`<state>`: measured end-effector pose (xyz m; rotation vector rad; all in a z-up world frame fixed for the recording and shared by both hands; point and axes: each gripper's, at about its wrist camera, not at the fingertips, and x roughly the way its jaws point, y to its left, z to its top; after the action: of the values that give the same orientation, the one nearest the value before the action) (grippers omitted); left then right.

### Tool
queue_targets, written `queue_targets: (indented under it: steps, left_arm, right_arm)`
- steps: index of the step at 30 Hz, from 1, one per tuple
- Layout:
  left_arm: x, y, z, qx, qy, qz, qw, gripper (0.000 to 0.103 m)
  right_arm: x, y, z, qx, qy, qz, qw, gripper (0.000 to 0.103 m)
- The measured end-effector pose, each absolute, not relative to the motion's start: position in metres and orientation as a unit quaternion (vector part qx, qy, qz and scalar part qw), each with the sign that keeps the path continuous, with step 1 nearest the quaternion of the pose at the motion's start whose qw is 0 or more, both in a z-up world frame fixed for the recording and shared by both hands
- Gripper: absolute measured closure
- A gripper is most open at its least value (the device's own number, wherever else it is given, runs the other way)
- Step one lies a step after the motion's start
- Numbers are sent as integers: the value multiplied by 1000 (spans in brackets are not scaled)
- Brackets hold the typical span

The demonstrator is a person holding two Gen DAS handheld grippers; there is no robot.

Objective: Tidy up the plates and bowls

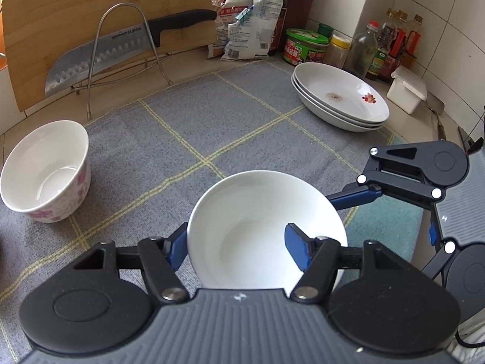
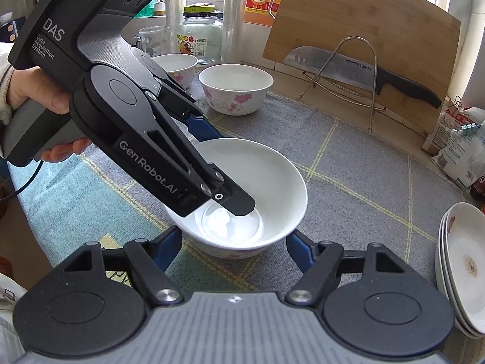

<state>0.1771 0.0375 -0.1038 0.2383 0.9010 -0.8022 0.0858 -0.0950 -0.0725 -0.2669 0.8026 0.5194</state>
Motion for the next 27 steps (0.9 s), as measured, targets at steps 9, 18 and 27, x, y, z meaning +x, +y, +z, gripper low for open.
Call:
queue_targets:
  steps: [9, 18, 27]
  left_arm:
    - [174, 47, -95, 109, 393, -356, 841, 6]
    - [158, 63, -84, 99, 364, -302, 876, 6]
    - [136, 74, -78, 86, 336, -190, 919, 5]
  right_arm:
    - [87, -103, -66, -113, 377, 246, 886, 0]
    - [85, -120, -52, -96, 370, 242, 892, 0]
    - [104, -143, -42, -103, 361, 269, 887, 0]
